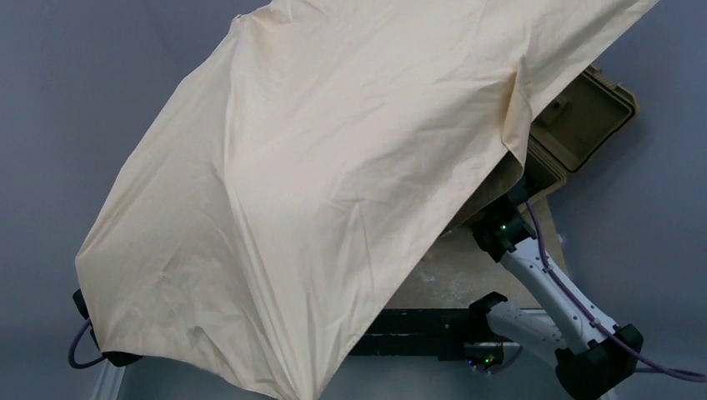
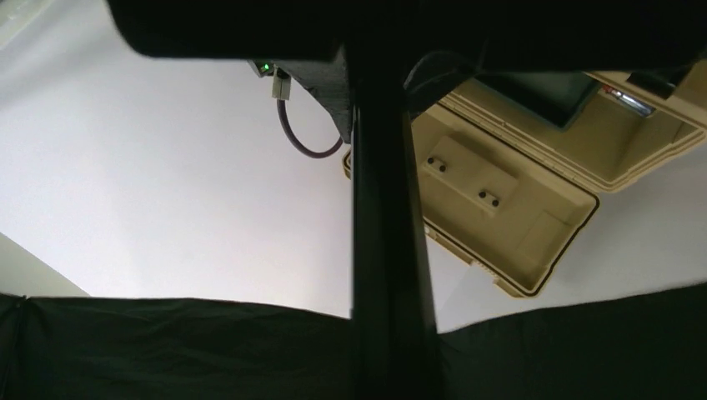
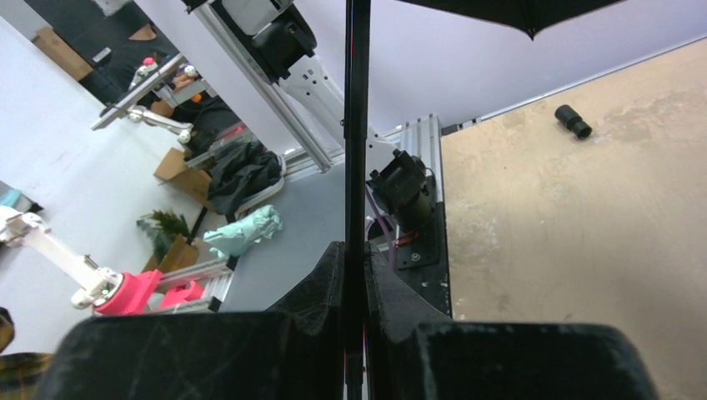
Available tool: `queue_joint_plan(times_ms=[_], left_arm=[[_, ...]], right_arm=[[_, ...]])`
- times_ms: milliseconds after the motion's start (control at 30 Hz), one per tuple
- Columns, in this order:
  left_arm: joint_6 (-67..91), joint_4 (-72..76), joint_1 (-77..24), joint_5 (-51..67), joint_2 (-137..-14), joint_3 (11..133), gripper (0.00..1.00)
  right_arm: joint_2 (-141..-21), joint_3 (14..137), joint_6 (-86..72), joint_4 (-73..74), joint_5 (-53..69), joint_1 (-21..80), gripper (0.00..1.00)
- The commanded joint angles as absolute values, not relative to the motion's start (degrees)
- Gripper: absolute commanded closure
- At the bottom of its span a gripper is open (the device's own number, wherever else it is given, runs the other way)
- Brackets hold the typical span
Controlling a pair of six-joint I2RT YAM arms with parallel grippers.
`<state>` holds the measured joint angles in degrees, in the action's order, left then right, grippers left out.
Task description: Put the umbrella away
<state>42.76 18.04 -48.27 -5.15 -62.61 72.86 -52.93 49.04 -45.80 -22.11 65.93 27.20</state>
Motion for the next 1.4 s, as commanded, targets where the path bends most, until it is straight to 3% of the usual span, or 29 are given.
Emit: queue_joint_plan(times_ms=[0, 100, 200, 400, 567, 800, 900, 967, 1100, 1233, 1367], left_arm=[[42.2, 18.7, -47.9, -3.1, -60.9, 73.9, 1.0], [41.5, 17.3, -47.9, -0.4, -61.6, 75.5, 1.0], [42.5, 15.3, -48.0, 4.8, -63.7, 77.9, 1.0], [43.8, 14.2, -50.6, 9.3, -68.6, 80.8, 1.0], [41.8, 12.8, -53.1, 9.7, -72.4, 83.7, 1.0], [39.6, 10.9, -55.7, 5.9, -73.3, 84.0, 1.0], [39.1, 10.8, -56.1, 5.3, -73.2, 83.8, 1.0], [39.1, 10.1, -56.2, 5.8, -73.4, 84.0, 1.0], [40.1, 9.8, -56.2, 8.2, -72.8, 83.2, 0.99], [41.8, 15.1, -56.3, 8.5, -68.4, 76.9, 0.6], [42.9, 22.3, -56.3, 7.5, -63.7, 70.8, 0.43]], right_arm=[[-51.4, 49.0, -42.6, -25.5, 65.1, 26.7, 1.0], [-51.7, 49.6, -41.3, -24.2, 65.6, 26.7, 1.0], [-52.2, 50.2, -41.8, -25.1, 67.0, 26.8, 0.79], [-53.9, 53.2, -43.8, -26.0, 68.2, 27.0, 0.5], [-55.7, 54.1, -48.9, -29.6, 67.4, 27.1, 0.45], [-58.2, 54.0, -55.5, -33.9, 65.8, 27.1, 0.54], [-58.3, 53.7, -57.0, -35.4, 65.4, 27.1, 0.77], [-58.2, 54.2, -57.5, -36.1, 65.9, 27.1, 1.0], [-57.1, 53.7, -63.2, -42.7, 67.6, 26.5, 1.0], [-55.8, 52.8, -73.2, -54.3, 67.9, 24.9, 1.0], [-55.2, 52.8, -75.7, -56.3, 68.0, 24.4, 1.0]])
